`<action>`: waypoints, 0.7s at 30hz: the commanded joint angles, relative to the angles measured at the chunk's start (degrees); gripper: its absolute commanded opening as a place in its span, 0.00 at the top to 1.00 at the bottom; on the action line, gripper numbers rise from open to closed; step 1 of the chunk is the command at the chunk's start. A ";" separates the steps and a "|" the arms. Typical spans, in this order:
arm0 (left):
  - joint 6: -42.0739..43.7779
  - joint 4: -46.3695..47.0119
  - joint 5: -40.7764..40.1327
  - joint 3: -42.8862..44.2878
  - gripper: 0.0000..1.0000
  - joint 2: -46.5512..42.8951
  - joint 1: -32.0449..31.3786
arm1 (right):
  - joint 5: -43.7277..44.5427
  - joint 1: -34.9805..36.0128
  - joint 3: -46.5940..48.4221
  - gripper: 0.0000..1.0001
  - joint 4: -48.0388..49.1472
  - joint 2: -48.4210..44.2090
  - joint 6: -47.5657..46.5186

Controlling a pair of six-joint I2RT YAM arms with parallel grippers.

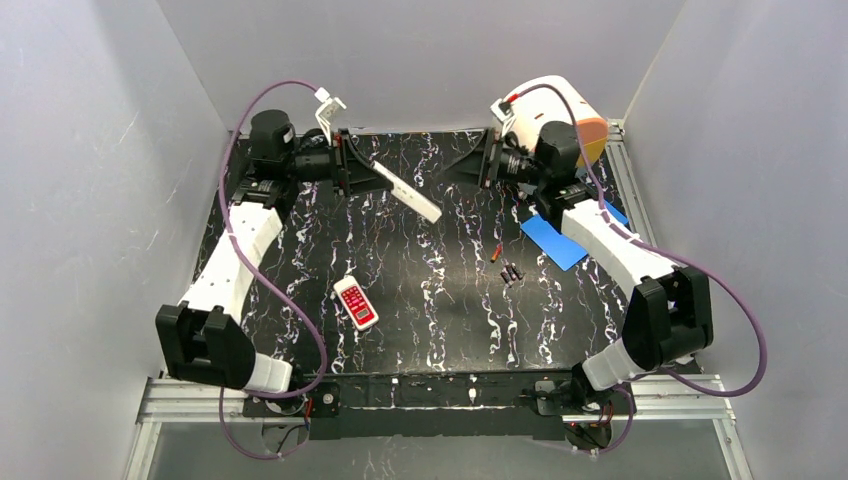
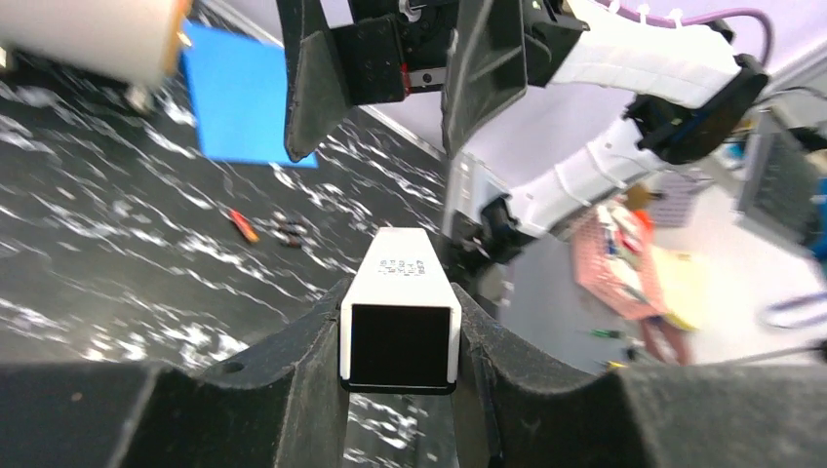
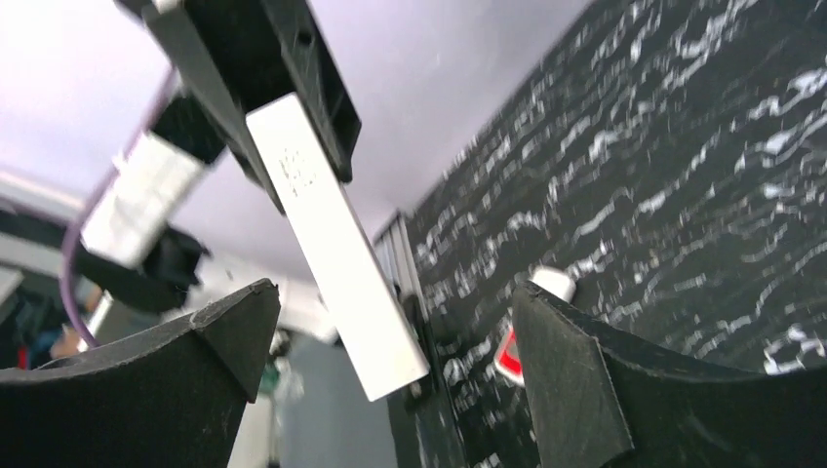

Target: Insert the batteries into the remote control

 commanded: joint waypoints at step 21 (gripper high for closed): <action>-3.87 39.63 -12.25 -0.75 1.00 -9.44 -1.12 | 20.54 7.70 3.52 0.35 47.92 4.68 59.32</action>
